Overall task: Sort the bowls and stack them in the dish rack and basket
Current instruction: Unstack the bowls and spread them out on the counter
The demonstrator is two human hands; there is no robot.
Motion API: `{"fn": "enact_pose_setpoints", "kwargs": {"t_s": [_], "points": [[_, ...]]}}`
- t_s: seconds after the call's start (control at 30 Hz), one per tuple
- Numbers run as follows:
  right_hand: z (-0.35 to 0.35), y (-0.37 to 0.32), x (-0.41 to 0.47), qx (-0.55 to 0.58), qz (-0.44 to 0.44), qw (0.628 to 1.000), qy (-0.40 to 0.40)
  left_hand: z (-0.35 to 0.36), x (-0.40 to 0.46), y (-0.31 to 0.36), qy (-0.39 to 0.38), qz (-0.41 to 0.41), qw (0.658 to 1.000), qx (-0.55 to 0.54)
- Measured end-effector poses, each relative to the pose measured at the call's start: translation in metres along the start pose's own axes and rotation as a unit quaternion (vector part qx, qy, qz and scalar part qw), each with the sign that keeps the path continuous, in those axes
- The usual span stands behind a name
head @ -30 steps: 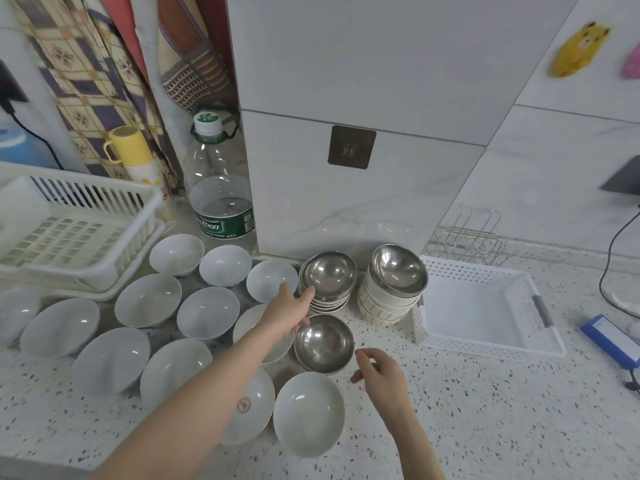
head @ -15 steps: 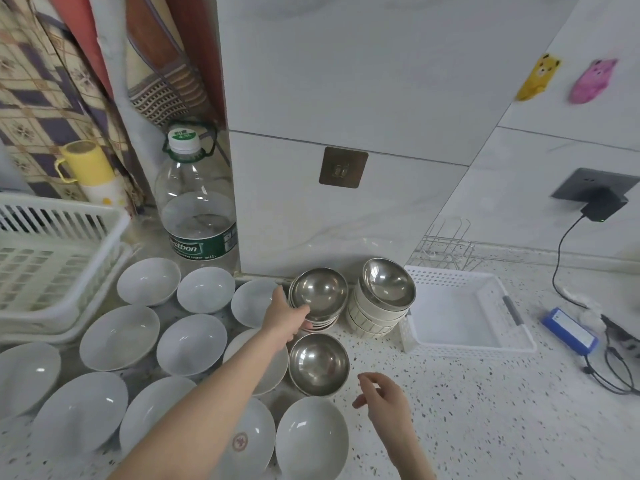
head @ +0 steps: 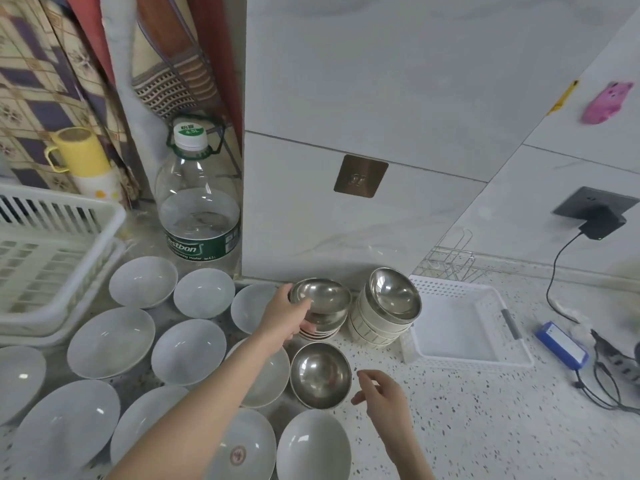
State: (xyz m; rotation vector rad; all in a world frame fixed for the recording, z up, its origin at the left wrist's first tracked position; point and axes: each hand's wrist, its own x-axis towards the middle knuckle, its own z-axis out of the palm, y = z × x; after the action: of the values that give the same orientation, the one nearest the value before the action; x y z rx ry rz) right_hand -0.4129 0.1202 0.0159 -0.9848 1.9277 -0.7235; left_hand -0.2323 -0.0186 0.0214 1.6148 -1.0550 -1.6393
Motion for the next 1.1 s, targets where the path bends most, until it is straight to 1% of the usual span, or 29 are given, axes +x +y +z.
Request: {"fn": "enact_pose_setpoints", "kwargs": {"t_s": [0.1,0.2,0.37,0.53,0.7,0.87,1.0,1.1], "points": [[0.003,-0.013,0.013,0.003,-0.011,1.0,0.002,-0.012,-0.012,0.006,0.009,0.031,0.997,-0.07],[0.01,-0.03,0.03,0.001,-0.014,1.0,0.004,-0.028,-0.026,0.007,0.042,0.058,0.99,-0.124],[0.031,-0.06,0.059,-0.019,-0.003,1.0,-0.014,-0.05,-0.041,-0.006,0.075,0.047,0.982,-0.167],[0.048,-0.069,0.079,-0.038,0.006,0.999,-0.008,-0.065,-0.049,-0.018,0.094,0.023,0.977,-0.191],[0.049,-0.07,0.085,-0.056,-0.009,0.998,-0.009,-0.072,-0.056,-0.024,0.093,0.021,0.977,-0.193],[0.053,-0.077,0.087,-0.096,-0.028,0.995,0.01,-0.074,-0.061,-0.036,0.107,0.007,0.973,-0.204],[0.052,-0.083,0.082,-0.065,-0.021,0.997,0.021,-0.079,-0.065,-0.045,0.114,-0.002,0.971,-0.211],[0.048,-0.084,0.075,-0.065,-0.034,0.997,0.021,-0.083,-0.07,-0.05,0.122,-0.007,0.969,-0.216]]}}
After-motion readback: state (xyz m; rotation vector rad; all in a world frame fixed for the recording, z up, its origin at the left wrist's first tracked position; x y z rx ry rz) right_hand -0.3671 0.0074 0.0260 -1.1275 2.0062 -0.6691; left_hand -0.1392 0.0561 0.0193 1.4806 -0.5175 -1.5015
